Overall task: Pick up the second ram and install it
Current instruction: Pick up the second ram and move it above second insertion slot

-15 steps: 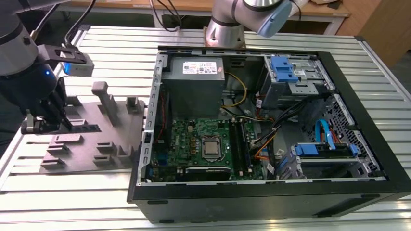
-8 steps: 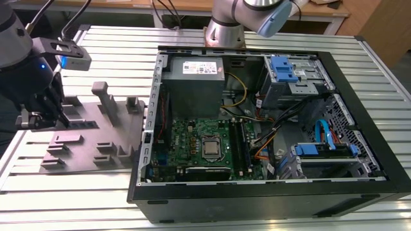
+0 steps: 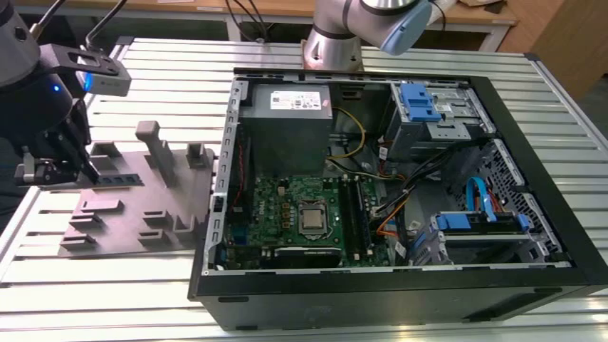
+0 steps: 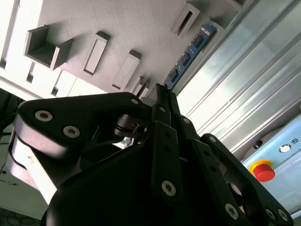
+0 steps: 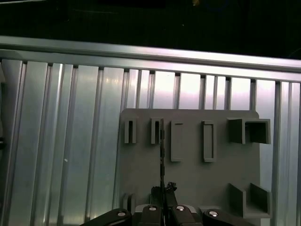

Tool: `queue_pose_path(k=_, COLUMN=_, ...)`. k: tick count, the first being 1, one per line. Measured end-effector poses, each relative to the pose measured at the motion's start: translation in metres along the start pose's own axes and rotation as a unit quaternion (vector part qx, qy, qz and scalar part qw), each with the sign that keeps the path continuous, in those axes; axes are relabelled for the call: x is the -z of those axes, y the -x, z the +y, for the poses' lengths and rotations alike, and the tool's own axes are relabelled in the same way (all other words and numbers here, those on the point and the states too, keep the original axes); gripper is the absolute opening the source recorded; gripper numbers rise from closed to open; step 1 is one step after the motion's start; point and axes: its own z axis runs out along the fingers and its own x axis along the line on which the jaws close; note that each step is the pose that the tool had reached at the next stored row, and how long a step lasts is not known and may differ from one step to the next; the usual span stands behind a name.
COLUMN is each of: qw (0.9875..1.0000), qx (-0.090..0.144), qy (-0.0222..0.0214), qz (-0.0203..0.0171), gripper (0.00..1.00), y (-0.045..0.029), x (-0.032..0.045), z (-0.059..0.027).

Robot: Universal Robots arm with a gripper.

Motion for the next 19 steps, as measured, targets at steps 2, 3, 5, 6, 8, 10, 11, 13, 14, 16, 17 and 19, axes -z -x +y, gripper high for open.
queue_pose_path(k=2, qw=1.0000, qx=0.000, qy=0.0000, qz=0.0000, gripper=0.14, y=0.0001, x=0.0032, z=0.0001)
queue_pose_path(k=3, qw=1.0000, qx=0.000, qy=0.0000, qz=0.0000, gripper=0.14, y=0.0001, x=0.0047, z=0.0002)
queue_pose_path(k=5, qw=1.0000, qx=0.000, qy=0.0000, qz=0.0000, gripper=0.14, y=0.0002, x=0.0077, z=0.0003)
queue_pose_path(k=6, qw=1.0000, qx=0.000, qy=0.0000, qz=0.0000, gripper=0.14, y=0.0002, x=0.0093, z=0.0004)
queue_pose_path(k=8, qw=1.0000, qx=0.000, qy=0.0000, qz=0.0000, gripper=0.14, y=0.0003, x=0.0123, z=0.0005)
queue_pose_path(k=10, qw=1.0000, qx=0.000, qy=0.0000, qz=0.0000, gripper=0.14, y=0.0004, x=0.0153, z=0.0006)
queue_pose_path(k=11, qw=1.0000, qx=0.000, qy=0.0000, qz=0.0000, gripper=0.14, y=0.0004, x=0.0167, z=0.0007)
queue_pose_path(k=13, qw=1.0000, qx=0.000, qy=0.0000, qz=0.0000, gripper=0.14, y=0.0004, x=0.0196, z=0.0008)
queue_pose_path(k=14, qw=1.0000, qx=0.000, qy=0.0000, qz=0.0000, gripper=0.14, y=0.0005, x=0.0211, z=0.0009)
queue_pose_path(k=16, qw=1.0000, qx=0.000, qy=0.0000, qz=0.0000, gripper=0.14, y=0.0005, x=0.0239, z=0.0010)
queue_pose_path(k=17, qw=1.0000, qx=0.000, qy=0.0000, qz=0.0000, gripper=0.14, y=0.0005, x=0.0252, z=0.0011)
queue_pose_path(k=19, qw=1.0000, qx=0.000, qy=0.0000, qz=0.0000, gripper=0.14, y=0.0006, x=0.0281, z=0.0012)
